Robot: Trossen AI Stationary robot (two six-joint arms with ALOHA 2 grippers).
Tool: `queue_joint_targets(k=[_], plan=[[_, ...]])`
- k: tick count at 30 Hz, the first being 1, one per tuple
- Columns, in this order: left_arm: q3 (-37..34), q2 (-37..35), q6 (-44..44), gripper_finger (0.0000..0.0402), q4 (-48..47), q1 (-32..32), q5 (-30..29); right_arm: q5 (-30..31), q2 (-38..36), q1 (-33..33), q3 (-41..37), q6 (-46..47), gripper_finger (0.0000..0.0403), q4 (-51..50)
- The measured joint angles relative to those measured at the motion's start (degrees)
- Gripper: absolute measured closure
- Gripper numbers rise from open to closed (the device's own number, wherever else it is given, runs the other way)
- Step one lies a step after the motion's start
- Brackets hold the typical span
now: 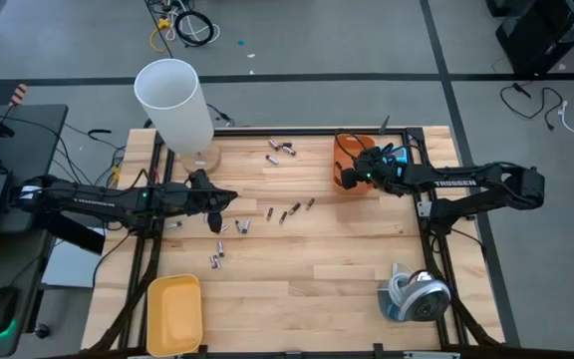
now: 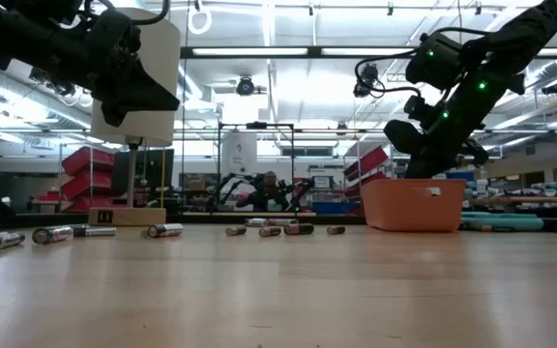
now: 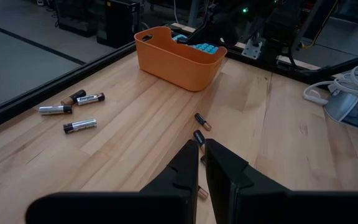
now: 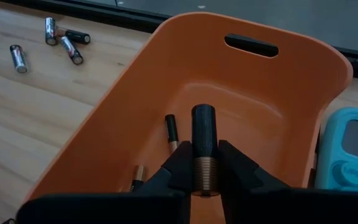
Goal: Sort batteries
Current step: Put the black battery into the orange bin
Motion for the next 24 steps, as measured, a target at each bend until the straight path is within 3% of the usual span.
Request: queue_joint_targets(k=[24], plan=[[0.0,0.0,0.0,0.0371,0.0,0.0,0.0,0.0,0.0,0.0,0.0,0.0,0.0347,0.0]])
